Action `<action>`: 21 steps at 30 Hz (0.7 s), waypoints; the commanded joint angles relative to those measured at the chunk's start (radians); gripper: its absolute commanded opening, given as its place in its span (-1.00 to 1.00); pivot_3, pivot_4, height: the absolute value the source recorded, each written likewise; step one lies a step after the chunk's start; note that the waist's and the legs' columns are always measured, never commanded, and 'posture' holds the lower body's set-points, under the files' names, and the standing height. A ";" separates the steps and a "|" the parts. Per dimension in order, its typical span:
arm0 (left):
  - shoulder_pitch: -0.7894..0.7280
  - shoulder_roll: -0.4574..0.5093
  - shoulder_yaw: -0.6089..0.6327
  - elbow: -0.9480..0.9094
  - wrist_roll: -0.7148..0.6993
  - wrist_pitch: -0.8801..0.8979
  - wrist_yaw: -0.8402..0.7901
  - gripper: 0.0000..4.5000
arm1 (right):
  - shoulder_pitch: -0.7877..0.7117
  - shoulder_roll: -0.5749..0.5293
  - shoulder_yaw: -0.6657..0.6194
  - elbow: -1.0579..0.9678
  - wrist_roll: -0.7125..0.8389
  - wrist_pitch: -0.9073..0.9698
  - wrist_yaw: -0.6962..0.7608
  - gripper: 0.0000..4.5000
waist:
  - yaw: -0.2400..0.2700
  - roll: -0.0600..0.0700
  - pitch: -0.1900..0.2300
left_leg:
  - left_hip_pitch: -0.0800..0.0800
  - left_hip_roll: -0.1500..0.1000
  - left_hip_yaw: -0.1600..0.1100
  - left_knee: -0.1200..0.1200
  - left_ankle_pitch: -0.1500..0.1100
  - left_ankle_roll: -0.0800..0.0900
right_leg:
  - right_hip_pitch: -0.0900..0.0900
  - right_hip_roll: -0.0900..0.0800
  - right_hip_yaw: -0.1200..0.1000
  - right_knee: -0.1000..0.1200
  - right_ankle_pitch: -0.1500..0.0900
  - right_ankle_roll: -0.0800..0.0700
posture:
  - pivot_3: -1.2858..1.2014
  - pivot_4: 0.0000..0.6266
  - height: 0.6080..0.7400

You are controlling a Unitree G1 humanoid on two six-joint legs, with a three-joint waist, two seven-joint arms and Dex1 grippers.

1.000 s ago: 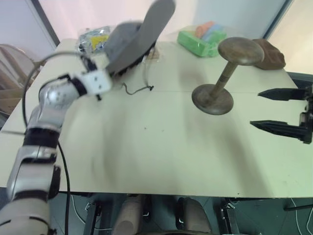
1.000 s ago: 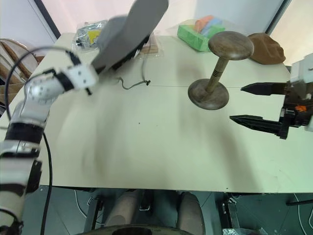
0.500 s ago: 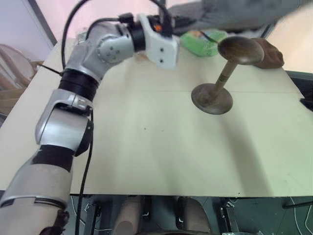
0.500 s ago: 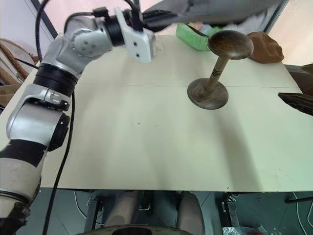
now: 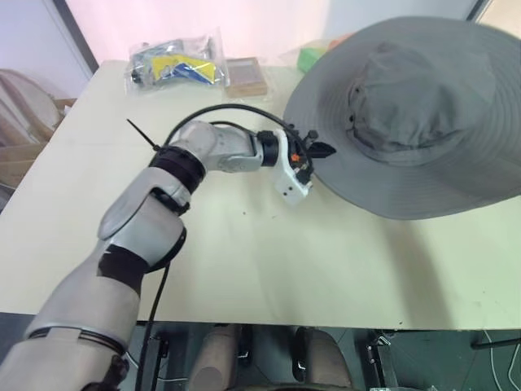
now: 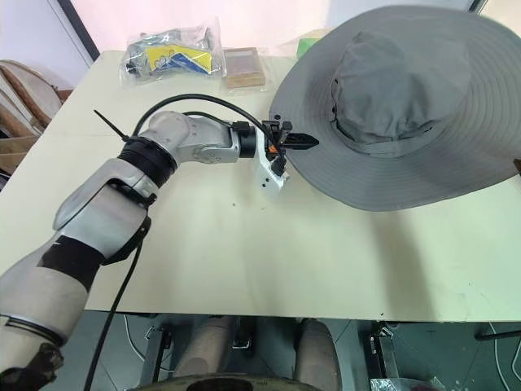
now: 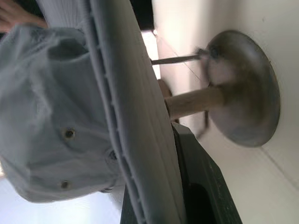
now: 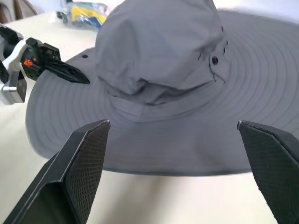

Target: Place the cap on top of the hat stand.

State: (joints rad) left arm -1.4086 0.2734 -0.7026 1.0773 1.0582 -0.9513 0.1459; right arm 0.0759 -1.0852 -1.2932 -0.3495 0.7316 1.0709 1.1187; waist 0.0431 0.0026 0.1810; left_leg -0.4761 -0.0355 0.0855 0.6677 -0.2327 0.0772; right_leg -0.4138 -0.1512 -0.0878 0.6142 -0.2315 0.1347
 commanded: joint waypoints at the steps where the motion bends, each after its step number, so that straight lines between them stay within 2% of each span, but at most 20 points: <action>1: -0.102 -0.049 0.046 0.055 -0.069 0.052 0.037 -0.99 | 0.001 0.003 -0.063 -0.014 0.028 0.002 -0.028 1.00 | 0.001 0.000 0.000 | 0.000 0.000 0.000 0.000 0.000 0.000 | 0.000 0.000 0.000 0.000 0.000 0.000 | 0.03 -0.52 0.92; 9: -0.139 -0.066 0.015 0.095 -0.078 0.048 0.073 -0.99 | 0.027 0.013 -0.082 -0.026 0.060 -0.009 -0.052 1.00 | -0.001 0.000 0.000 | 0.000 0.000 0.000 0.000 0.000 0.000 | 0.000 0.000 0.000 0.000 0.000 0.001 | 0.03 -0.52 0.92; 21: -0.020 0.023 -0.085 0.027 -0.021 -0.051 0.096 -0.99 | 0.155 0.003 -0.176 0.019 0.040 -0.028 -0.019 1.00 | 0.000 0.000 0.000 | 0.000 0.000 0.000 0.001 -0.001 -0.001 | 0.000 0.000 0.000 0.000 0.000 0.001 | 0.03 -0.52 0.92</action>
State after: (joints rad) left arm -1.4141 0.2980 -0.7815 1.1416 1.0383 -0.9867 0.2257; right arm 0.2286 -1.0740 -1.4049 -0.3480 0.7810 1.0625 1.0928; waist 0.0429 0.0023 0.1811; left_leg -0.4761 -0.0359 0.0854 0.6686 -0.2341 0.0760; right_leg -0.4132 -0.1519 -0.0878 0.6144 -0.2311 0.1354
